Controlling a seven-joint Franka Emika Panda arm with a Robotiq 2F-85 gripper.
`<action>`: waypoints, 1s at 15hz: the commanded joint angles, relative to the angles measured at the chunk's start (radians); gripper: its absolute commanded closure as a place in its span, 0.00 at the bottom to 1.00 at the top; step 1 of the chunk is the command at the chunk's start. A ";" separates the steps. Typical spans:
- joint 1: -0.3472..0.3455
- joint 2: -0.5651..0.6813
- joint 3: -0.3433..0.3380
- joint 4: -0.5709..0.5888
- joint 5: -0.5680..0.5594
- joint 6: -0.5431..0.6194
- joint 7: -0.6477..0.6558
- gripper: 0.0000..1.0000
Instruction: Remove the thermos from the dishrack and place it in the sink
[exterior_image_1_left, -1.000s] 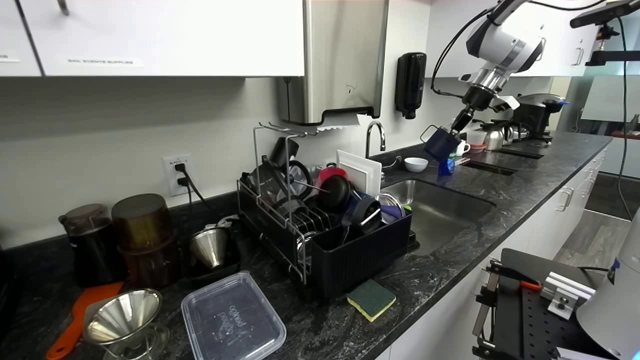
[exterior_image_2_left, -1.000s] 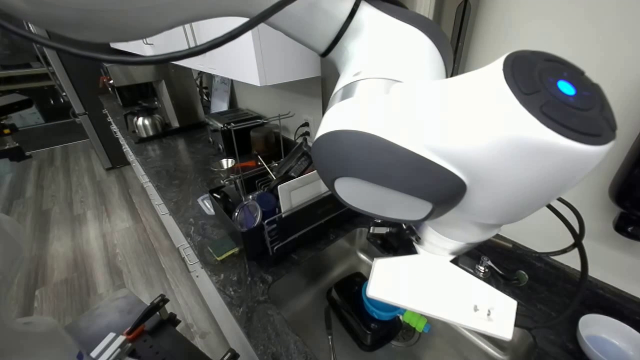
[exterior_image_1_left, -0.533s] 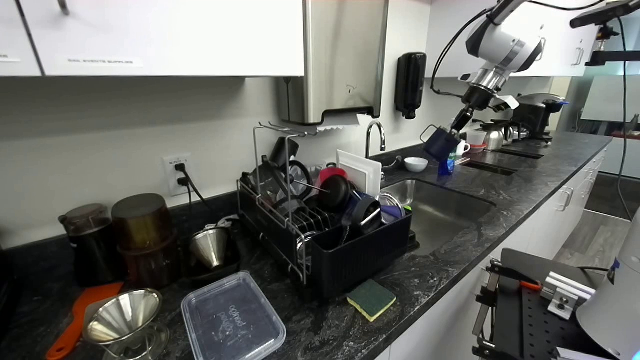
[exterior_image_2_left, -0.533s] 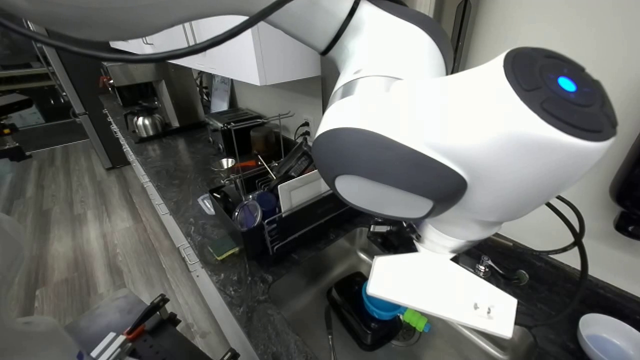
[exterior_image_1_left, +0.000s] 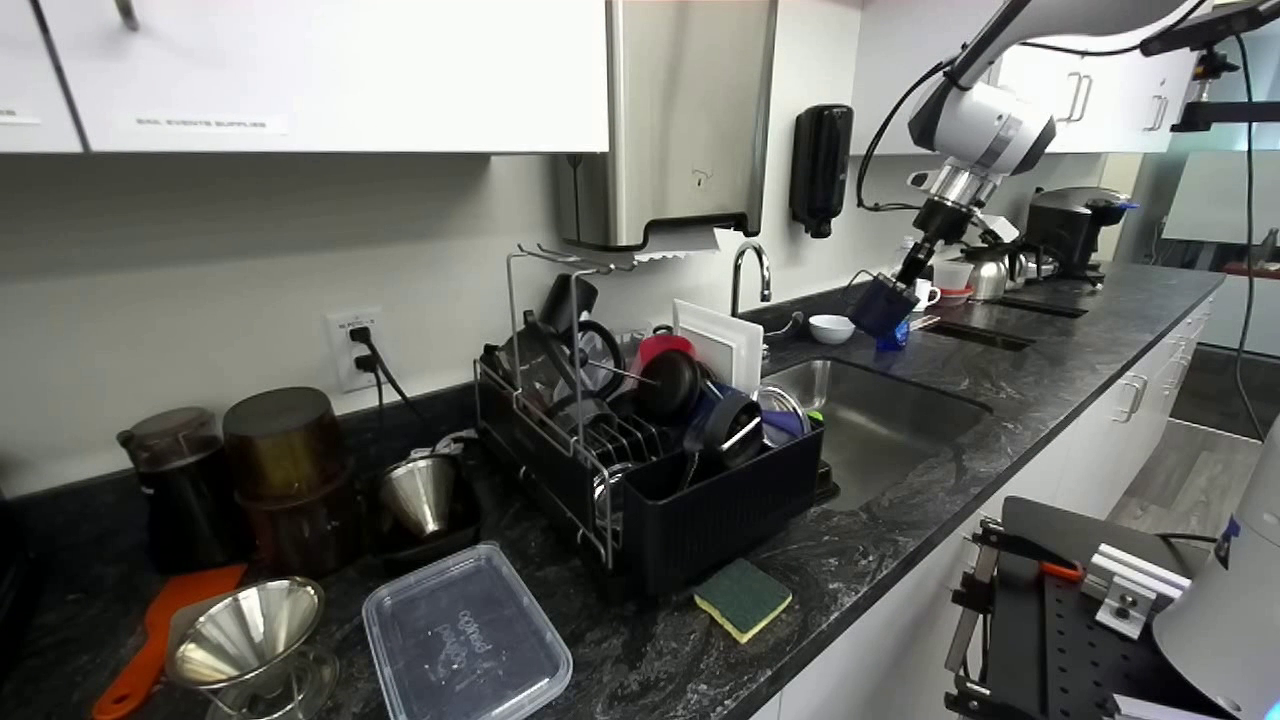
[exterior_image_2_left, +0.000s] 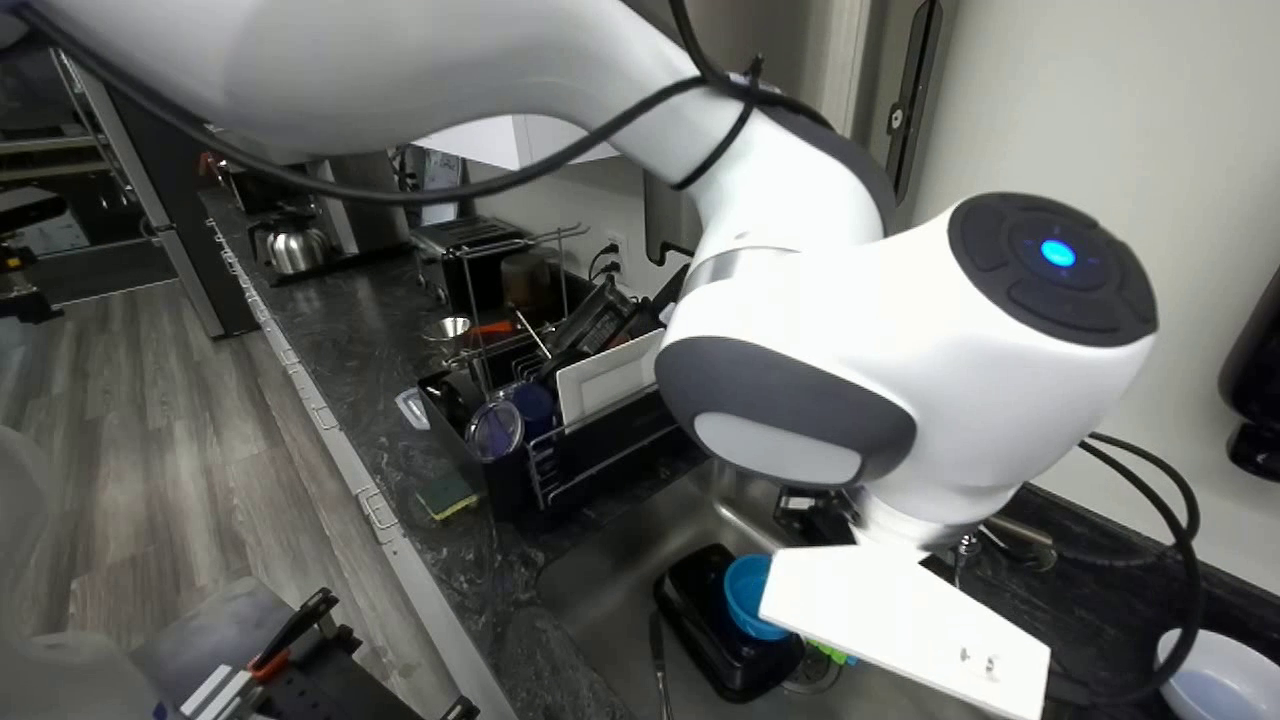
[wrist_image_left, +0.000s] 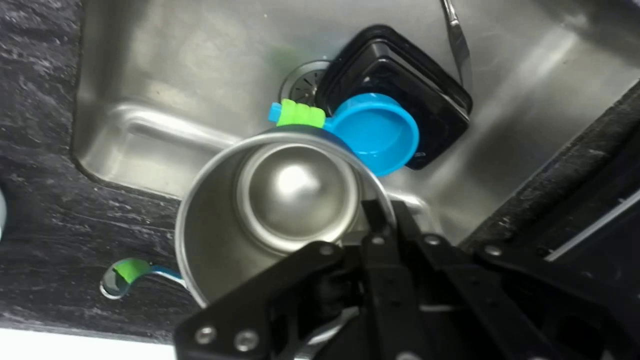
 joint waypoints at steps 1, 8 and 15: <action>-0.035 0.072 0.040 0.020 -0.002 0.108 0.061 0.98; -0.074 0.224 0.076 0.032 -0.145 0.299 0.265 0.98; -0.102 0.331 0.103 0.035 -0.407 0.340 0.469 0.98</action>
